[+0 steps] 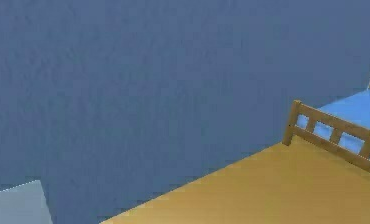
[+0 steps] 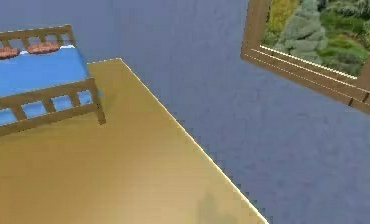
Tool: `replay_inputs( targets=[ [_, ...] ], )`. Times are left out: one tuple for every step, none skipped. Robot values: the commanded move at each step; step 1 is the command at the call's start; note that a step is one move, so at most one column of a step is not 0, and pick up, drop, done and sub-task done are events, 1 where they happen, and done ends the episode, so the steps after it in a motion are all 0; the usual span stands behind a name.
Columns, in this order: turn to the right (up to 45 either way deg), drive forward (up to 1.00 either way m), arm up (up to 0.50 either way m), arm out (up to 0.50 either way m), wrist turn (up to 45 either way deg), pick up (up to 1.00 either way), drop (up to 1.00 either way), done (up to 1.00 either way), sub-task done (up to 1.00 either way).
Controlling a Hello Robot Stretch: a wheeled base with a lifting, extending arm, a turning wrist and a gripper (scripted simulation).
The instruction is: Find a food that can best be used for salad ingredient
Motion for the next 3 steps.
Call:
replay_inputs(
  targets=[
    [-45.0,0.0,0.0,0.0,0.0,0.0,0.0,0.0,0.0],
    [-45.0,0.0,0.0,0.0,0.0,0.0,0.0,0.0,0.0],
    [-24.0,0.0,0.0,0.0,0.0,0.0,0.0,0.0,0.0]
  ],
)
